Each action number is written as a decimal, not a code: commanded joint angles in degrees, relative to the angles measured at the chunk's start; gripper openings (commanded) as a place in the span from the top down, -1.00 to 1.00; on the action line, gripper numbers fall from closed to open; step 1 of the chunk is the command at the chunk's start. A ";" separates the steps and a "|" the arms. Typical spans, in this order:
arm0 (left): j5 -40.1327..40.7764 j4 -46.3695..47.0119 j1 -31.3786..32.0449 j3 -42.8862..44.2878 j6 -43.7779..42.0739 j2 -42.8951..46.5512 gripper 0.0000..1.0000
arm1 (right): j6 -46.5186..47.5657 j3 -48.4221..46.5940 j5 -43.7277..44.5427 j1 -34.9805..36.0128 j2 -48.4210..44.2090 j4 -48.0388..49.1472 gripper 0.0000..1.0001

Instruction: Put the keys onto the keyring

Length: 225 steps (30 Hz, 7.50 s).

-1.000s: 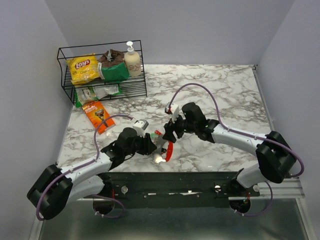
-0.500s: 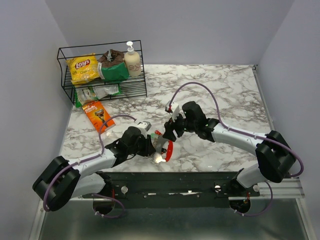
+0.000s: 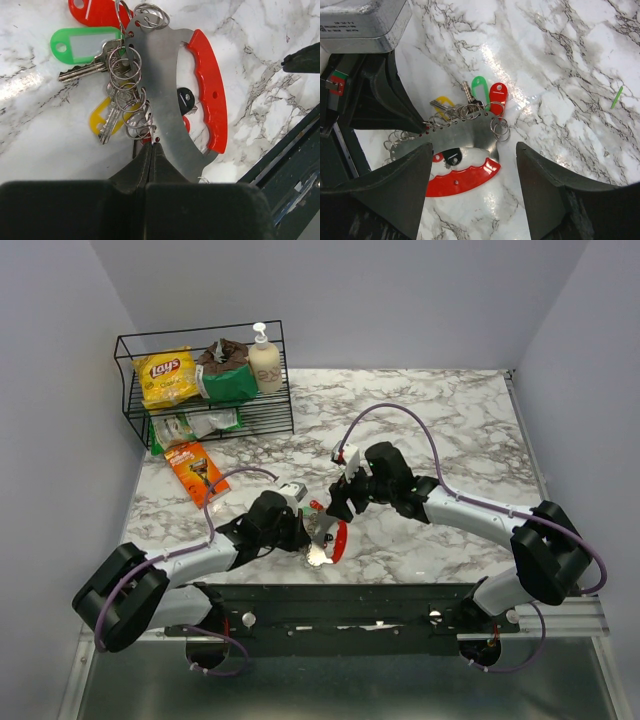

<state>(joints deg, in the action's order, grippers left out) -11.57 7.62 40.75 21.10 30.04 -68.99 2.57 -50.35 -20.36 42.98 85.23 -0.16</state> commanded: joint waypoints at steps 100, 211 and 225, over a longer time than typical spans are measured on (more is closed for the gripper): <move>-5.39 -0.85 -5.95 16.25 -8.77 -16.35 0.24 | -0.90 -0.28 -10.23 -6.68 -2.53 1.31 -0.33; -7.06 1.26 -11.48 11.68 -10.79 -11.07 -0.01 | -5.91 -8.10 -17.52 -7.30 10.92 0.34 -0.25; -9.79 0.73 -7.62 10.63 -13.87 -8.27 0.18 | -10.39 -9.33 -15.94 -7.30 11.80 -4.23 -0.25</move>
<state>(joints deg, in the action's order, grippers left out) -20.25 8.10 30.85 32.12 17.89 -79.42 -5.21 -58.04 -38.48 35.92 95.96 -2.09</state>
